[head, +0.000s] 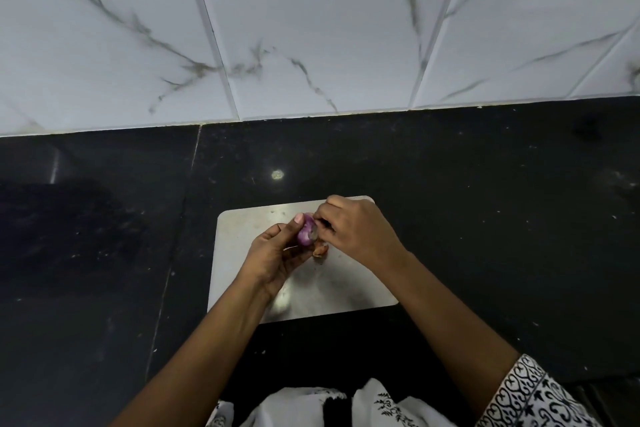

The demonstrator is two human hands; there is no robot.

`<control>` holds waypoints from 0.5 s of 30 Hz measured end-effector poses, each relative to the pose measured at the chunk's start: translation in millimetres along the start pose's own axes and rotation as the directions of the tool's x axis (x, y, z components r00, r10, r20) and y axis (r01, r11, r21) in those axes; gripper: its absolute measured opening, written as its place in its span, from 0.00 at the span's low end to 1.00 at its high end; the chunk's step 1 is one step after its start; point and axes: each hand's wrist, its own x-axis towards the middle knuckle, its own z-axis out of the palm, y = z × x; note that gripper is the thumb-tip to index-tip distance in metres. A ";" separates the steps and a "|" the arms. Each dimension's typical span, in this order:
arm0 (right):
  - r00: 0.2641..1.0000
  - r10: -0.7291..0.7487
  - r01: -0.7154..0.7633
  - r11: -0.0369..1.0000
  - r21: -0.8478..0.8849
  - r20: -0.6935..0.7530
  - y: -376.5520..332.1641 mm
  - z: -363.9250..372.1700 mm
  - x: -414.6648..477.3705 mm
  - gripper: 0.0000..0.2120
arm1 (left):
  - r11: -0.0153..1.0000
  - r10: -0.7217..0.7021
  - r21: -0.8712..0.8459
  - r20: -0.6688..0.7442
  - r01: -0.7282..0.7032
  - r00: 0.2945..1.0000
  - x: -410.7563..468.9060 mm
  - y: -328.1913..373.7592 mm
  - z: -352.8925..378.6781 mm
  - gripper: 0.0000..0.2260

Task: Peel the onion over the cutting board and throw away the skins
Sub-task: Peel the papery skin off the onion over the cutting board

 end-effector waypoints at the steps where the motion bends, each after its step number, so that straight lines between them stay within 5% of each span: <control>1: 1.000 -0.007 0.007 1.000 -0.001 -0.024 0.6 1.4 -1.3 0.05 | 1.000 0.007 -0.001 -0.002 -0.007 1.000 0.1 -1.0 0.7 0.09; 9: 0.982 -0.023 0.023 1.000 -0.001 -0.187 -0.7 11.9 -12.0 0.09 | 0.999 0.036 0.034 -0.006 -0.036 0.999 2.0 -6.2 -1.9 0.08; 15: 0.977 0.151 -0.111 0.963 0.247 -0.151 -3.3 13.9 -9.4 0.05 | 0.997 0.051 0.061 0.030 -0.052 0.998 3.8 -4.3 -9.9 0.13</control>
